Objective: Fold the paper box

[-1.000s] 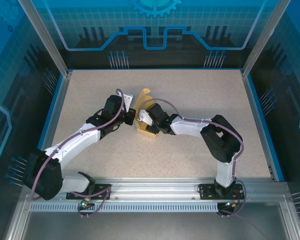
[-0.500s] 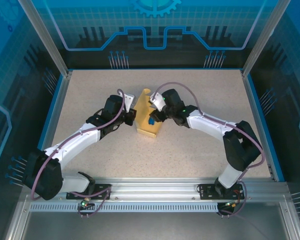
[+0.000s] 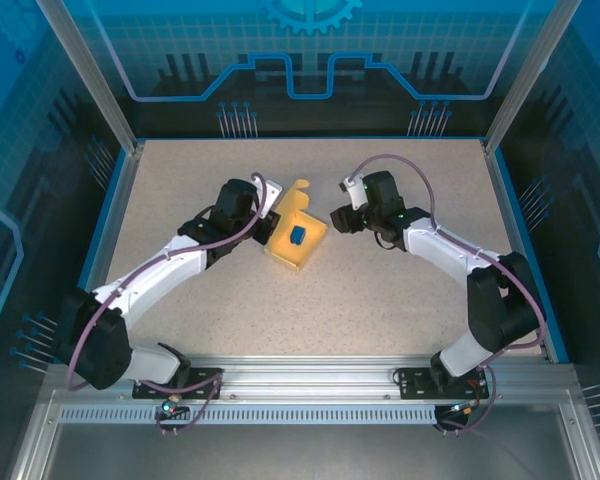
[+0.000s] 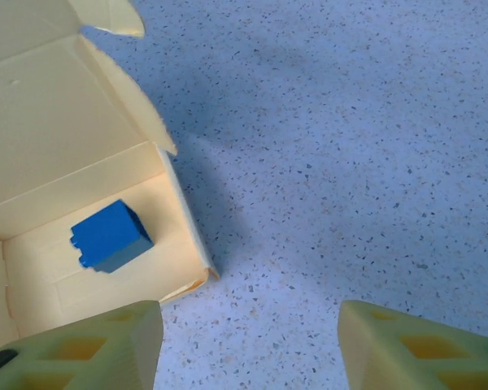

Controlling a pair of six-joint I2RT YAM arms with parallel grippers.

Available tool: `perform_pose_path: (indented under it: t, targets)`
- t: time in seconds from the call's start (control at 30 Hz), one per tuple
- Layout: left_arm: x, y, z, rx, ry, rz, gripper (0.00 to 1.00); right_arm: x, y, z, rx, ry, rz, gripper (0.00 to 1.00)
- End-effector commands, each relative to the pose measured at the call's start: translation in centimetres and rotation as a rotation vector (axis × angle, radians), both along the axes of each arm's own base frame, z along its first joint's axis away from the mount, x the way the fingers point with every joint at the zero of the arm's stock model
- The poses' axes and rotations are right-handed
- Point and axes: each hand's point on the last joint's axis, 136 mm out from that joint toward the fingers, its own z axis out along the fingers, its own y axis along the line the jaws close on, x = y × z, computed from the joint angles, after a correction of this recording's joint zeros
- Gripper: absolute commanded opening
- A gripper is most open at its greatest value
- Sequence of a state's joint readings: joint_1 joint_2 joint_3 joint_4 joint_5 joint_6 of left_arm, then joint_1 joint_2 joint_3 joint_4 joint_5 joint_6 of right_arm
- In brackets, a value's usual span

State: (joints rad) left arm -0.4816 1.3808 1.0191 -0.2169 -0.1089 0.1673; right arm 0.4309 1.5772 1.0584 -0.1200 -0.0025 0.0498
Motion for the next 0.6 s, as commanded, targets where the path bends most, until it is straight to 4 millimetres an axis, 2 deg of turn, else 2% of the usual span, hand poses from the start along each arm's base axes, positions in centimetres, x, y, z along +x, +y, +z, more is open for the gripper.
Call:
perform_pose_path:
  t: [0.0, 0.13, 0.27, 0.43, 0.57]
  targets:
    - [0.8, 0.2, 0.7, 0.029, -0.015, 0.021, 0.32, 0.5, 0.3, -0.3, 0.016, 0.041, -0.004, 0.61]
    - [0.5, 0.4, 1.8, -0.027, -0.03, 0.054, 0.52, 1.2, 2.1, -1.6, 0.082, 0.118, 0.03, 0.63]
    - [-0.6, 0.5, 4.3, -0.154, -0.079, 0.081, 0.64, 2.7, 4.2, -3.2, 0.163, 0.216, 0.073, 0.64]
    - [-2.4, 1.6, 6.0, -0.291, -0.109, 0.151, 0.72, 3.0, 6.4, -5.4, 0.235, 0.311, 0.136, 0.63]
    - [-4.2, 3.4, 5.2, -0.361, -0.082, 0.238, 0.74, 2.0, 7.2, -6.6, 0.276, 0.369, 0.172, 0.61]
